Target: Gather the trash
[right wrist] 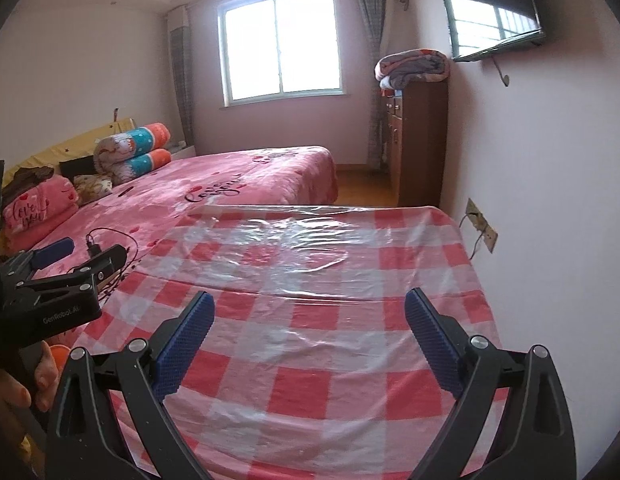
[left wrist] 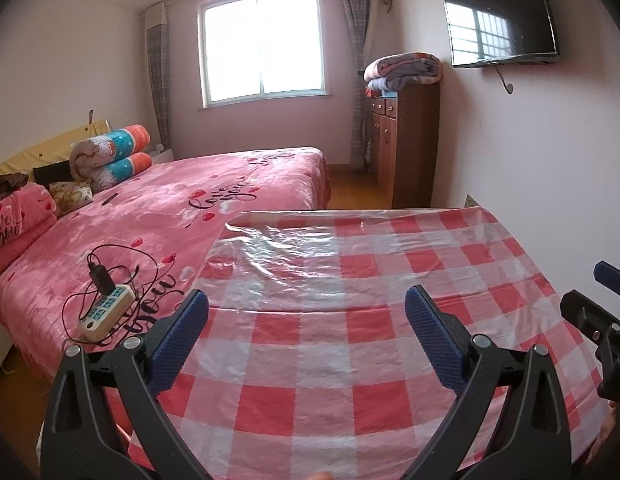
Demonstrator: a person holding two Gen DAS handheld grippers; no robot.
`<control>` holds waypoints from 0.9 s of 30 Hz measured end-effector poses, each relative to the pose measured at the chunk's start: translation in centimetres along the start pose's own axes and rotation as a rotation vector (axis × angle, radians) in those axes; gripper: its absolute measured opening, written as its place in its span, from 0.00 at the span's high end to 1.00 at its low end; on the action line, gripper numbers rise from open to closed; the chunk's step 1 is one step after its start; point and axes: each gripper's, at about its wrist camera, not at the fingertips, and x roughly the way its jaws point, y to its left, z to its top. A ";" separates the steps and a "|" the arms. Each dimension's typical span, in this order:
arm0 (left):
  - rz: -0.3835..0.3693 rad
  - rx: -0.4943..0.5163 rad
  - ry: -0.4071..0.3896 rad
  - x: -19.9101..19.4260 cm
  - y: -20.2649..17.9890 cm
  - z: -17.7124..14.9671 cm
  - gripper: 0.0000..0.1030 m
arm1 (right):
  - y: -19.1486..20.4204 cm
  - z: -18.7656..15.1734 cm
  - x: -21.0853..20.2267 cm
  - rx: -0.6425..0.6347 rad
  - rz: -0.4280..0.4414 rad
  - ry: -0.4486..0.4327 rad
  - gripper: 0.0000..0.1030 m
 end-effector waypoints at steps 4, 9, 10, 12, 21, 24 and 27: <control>-0.001 0.005 0.001 0.1 -0.6 0.0 0.04 | -0.7 0.0 -0.3 0.007 -0.025 -0.003 0.08; 0.010 0.008 -0.009 -0.1 -0.9 0.0 0.04 | -1.3 0.0 -0.4 0.016 -0.042 -0.002 0.08; 0.011 0.011 -0.009 -0.1 -0.9 0.0 0.04 | -1.3 0.0 -0.4 0.016 -0.045 -0.001 0.08; 0.009 0.012 -0.007 -0.2 -1.0 0.1 0.04 | -1.3 0.0 -0.5 0.015 -0.051 -0.002 0.08; 0.008 0.007 -0.010 -0.4 -1.1 0.2 0.04 | -0.7 0.2 -1.0 -0.007 -0.064 -0.009 0.08; 0.008 -0.007 -0.011 -0.6 -0.8 0.2 0.04 | -0.4 0.3 -1.3 -0.015 -0.070 -0.015 0.08; 0.009 -0.010 -0.012 -0.6 -0.7 0.1 0.04 | -0.2 0.4 -1.7 -0.020 -0.078 -0.024 0.08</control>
